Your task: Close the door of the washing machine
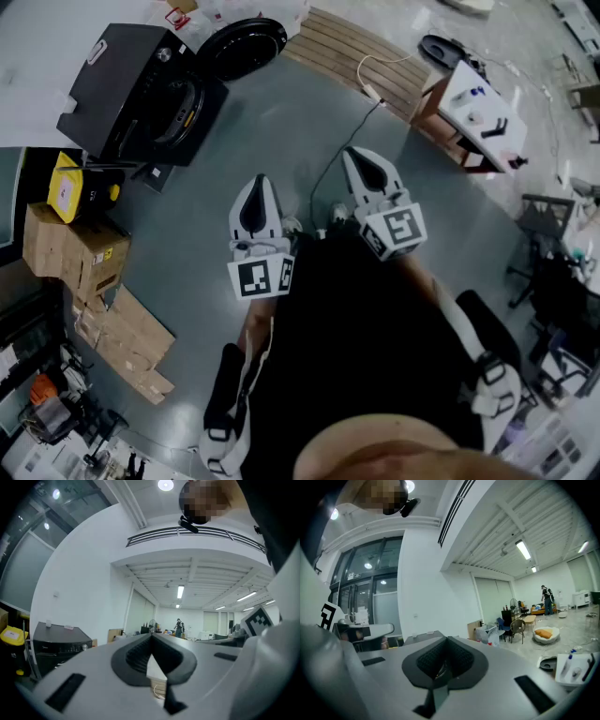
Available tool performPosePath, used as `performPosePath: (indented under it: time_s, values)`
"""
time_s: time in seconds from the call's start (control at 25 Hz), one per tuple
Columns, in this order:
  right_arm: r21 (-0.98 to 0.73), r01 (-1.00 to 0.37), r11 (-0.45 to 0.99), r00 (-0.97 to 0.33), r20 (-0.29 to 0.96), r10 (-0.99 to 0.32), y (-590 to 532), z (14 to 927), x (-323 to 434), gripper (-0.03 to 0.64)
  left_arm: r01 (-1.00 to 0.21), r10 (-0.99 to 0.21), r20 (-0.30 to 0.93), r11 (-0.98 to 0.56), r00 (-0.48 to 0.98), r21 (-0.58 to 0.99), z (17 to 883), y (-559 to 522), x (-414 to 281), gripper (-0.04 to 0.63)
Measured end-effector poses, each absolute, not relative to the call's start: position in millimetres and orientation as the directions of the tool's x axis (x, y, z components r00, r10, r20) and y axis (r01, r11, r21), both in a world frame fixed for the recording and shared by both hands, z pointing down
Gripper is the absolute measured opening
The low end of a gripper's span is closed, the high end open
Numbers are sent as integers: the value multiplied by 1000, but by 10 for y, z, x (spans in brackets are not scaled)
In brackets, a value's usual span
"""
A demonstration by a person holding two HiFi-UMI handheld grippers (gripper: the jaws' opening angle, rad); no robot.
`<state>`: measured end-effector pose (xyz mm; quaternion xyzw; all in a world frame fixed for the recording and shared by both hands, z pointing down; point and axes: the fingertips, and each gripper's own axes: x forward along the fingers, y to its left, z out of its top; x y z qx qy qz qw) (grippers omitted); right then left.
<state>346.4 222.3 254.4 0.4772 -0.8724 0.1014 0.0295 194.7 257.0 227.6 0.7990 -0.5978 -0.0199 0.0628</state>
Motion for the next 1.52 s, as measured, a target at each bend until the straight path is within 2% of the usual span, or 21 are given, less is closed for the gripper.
performPosePath:
  time_s: [0.44,0.76,0.8,0.88,1.52]
  values:
    - [-154,-837,524,-544,143,-827,2248,2514,3501,5,-949,-956,43,-282,291,140,2263,2560,2011,2]
    - [-119,-837,534,-545,86,-834,2223,2383,3547,9,-952,-960,31,-272,279,139,2256,2552,2034,2]
    - [-124,-836,535,-547,103,-831,2197,2424,3545,26,-952,-960,34,-271,278,140,2261,2553,2049,2]
    - [-134,-828,545,-560,139,-817,2167,2504,3541,178,-953,-960,39,-268,276,139,2267,2557,2087,2]
    - [-143,-783,605,-622,145,-770,2058,2581,4028,187,-975,-981,48,-182,190,127,2286,2516,2582,2]
